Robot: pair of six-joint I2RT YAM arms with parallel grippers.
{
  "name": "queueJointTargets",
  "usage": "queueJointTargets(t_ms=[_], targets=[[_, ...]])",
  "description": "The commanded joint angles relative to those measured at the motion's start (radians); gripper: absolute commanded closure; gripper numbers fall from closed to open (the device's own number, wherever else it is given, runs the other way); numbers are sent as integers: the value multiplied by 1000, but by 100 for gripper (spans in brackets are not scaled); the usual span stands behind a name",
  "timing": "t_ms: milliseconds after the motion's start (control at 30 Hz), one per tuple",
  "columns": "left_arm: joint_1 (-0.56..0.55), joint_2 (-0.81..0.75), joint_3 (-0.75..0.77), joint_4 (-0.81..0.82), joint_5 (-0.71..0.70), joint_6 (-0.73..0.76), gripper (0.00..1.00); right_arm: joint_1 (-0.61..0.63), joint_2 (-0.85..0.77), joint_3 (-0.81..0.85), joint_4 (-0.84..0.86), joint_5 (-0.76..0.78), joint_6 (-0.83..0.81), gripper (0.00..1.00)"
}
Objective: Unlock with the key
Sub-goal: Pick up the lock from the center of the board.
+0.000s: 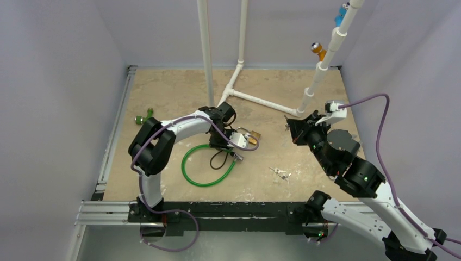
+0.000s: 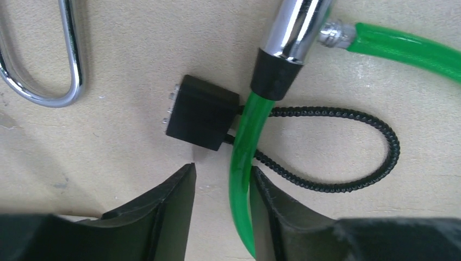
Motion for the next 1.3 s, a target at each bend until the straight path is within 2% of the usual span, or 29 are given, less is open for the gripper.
queueJointTargets(t_ms=[0,67,167,333,500,767,1000,1100,1267], targets=[[-10,-1,-40,65,-32,52,66,-2,-5,42,14,10,6,100],[-22,-6,-71,88,-55,66,72,-3,-2,42,15,6,6,100],[-43,-11,-110,135,-93,80,75,-3,-1,42,17,6,7,100],[-49,-21,-101,133,-108,37,100,-3,-1,45,15,0,12,100],[-36,-135,-81,86,-116,7,100,-3,2,49,21,-4,10,100],[-25,-391,81,-166,-64,-114,100,-3,15,58,50,-30,-14,100],[1,-610,188,-323,84,-163,100,-2,78,105,95,-216,-96,100],[25,-727,153,-293,121,-195,100,-2,107,127,117,-324,-136,100],[28,-963,-62,-58,-3,-209,100,-3,169,167,156,-512,-167,100]])
